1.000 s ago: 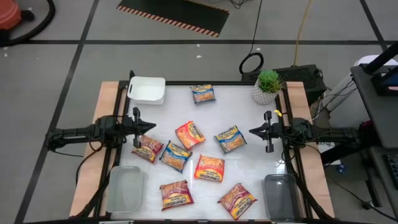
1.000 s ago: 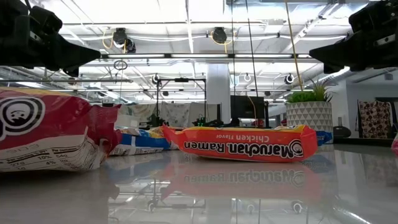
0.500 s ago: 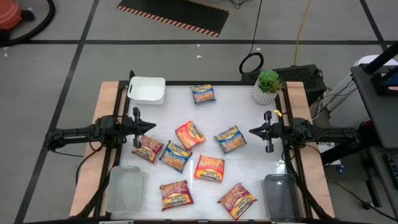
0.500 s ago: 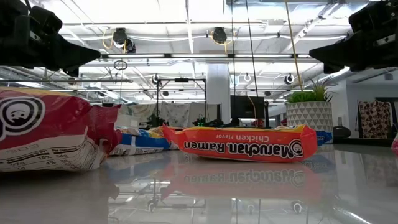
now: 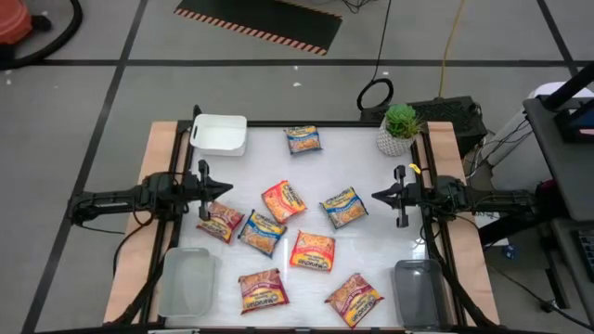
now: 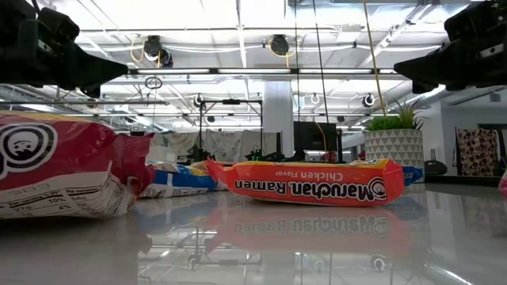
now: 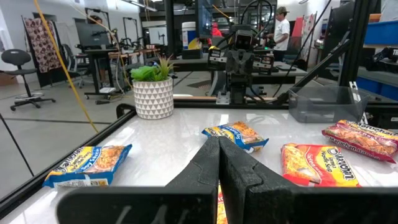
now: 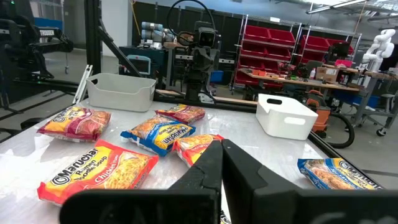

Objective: Sort Maruchan noodles

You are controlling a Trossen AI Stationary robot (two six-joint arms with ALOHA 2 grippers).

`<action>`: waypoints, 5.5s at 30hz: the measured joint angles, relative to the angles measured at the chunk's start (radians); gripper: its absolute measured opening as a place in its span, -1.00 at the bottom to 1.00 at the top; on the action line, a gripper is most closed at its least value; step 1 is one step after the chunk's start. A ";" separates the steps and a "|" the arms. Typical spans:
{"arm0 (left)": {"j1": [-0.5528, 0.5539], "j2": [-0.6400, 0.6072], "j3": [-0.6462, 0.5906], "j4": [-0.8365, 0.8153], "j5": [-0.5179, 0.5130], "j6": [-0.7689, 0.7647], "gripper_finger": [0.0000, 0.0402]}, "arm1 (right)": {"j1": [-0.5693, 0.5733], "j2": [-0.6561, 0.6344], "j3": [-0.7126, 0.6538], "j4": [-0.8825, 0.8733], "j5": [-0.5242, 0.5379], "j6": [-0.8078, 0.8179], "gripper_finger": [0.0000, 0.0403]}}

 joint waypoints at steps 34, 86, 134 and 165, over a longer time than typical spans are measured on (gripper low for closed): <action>0.000 0.000 0.000 0.000 0.000 0.000 -0.98 | 0.000 0.000 0.000 0.000 -0.024 0.147 -1.00; 0.000 0.000 0.000 0.002 0.000 0.000 -0.98 | 0.220 1.134 1.288 -0.676 0.392 0.338 -1.00; 0.000 0.000 0.000 0.129 -0.181 0.138 -0.98 | 0.479 1.390 0.729 -0.827 0.417 0.979 -0.35; 0.000 0.002 0.000 0.128 -0.185 0.139 -0.98 | 0.350 1.391 0.612 -0.645 0.510 0.864 -0.28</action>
